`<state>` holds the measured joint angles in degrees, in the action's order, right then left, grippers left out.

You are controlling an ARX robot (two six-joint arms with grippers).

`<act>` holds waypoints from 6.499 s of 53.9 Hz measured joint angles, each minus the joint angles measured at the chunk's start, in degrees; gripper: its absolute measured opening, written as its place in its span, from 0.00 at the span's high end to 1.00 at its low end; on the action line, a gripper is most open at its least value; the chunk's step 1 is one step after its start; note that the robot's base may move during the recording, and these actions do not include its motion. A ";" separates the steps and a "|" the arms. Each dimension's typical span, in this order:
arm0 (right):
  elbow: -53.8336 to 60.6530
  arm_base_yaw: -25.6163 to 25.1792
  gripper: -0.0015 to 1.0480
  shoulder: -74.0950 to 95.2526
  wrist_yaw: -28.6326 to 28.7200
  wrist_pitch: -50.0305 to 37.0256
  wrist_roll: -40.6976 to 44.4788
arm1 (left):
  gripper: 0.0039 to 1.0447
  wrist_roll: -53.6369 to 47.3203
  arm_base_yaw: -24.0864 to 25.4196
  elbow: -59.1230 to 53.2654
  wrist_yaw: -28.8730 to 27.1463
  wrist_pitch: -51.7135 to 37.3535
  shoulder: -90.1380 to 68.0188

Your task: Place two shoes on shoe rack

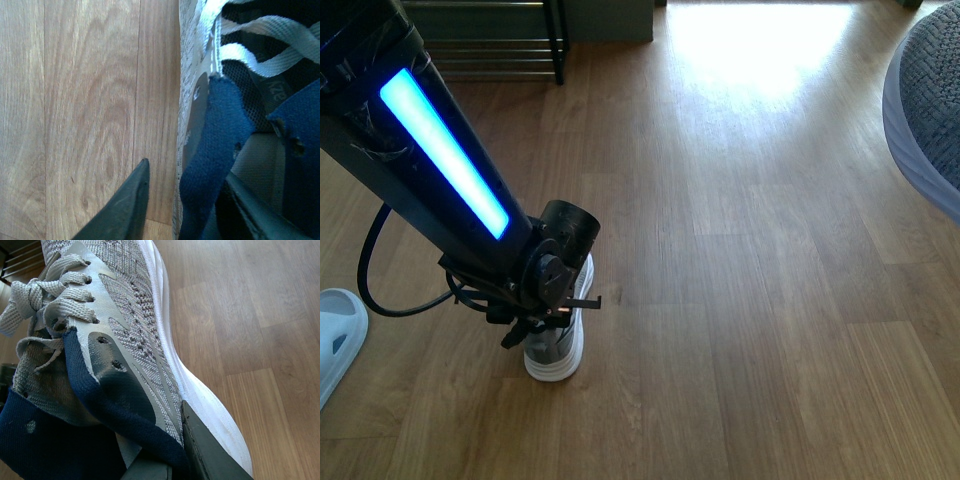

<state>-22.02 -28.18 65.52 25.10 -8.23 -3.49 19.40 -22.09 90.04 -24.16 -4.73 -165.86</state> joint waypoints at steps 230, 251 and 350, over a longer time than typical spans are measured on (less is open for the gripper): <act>0.04 0.00 0.99 0.00 -0.13 0.00 0.00 | 0.99 11.08 -10.54 -68.76 -17.84 -3.39 107.38; 0.04 0.02 0.99 0.00 -0.02 0.00 0.00 | 0.99 11.08 -10.54 -68.76 -17.86 -3.39 107.38; 0.07 0.13 0.99 0.00 -0.02 0.00 0.00 | 0.99 11.08 -10.43 -68.76 -17.88 -3.32 107.38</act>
<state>-21.96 -28.05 65.52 25.08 -8.23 -3.49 30.48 -32.51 21.28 -42.04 -8.05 -58.48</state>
